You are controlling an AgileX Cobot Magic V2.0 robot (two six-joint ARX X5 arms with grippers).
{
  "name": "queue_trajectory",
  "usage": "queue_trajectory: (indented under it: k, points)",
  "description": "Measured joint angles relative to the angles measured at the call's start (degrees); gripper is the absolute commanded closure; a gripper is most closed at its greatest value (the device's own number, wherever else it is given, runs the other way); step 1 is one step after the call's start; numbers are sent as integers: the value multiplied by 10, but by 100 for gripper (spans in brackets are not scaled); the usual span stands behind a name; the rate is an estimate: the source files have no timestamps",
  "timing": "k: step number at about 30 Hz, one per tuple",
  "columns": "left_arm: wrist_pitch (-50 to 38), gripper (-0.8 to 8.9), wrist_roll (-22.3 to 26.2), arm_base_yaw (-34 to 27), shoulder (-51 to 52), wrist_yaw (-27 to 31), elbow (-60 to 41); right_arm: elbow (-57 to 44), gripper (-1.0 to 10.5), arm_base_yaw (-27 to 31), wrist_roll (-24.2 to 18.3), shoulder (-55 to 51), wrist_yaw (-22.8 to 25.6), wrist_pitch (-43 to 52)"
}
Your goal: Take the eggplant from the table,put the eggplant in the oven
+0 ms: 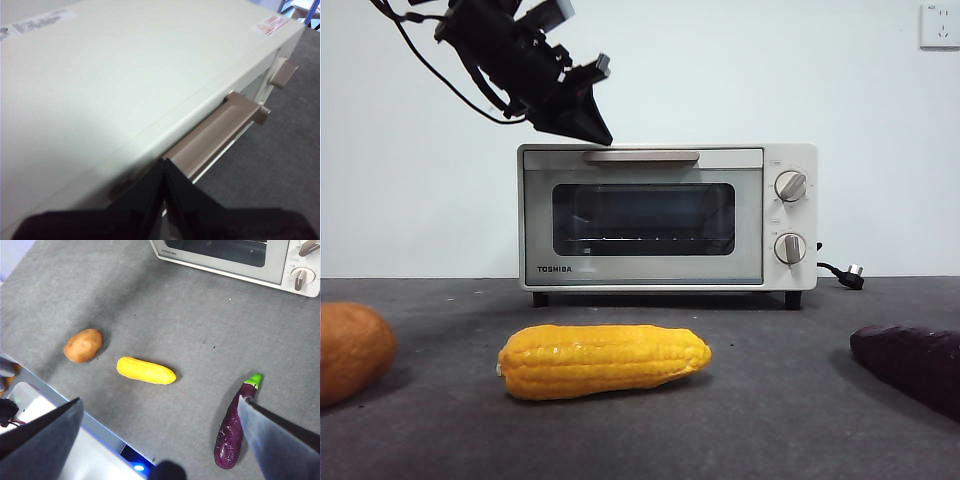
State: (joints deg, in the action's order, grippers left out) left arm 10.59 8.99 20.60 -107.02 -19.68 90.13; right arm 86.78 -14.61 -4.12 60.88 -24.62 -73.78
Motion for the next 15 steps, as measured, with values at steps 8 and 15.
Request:
queue_trajectory:
  k: [8,15]
  points:
    - [-21,819,0,4,-21,0,8,0,410,0,0,0,0,0]
    - [-20,819,0,16,-33,-3,18,0,410,0,0,0,0,0]
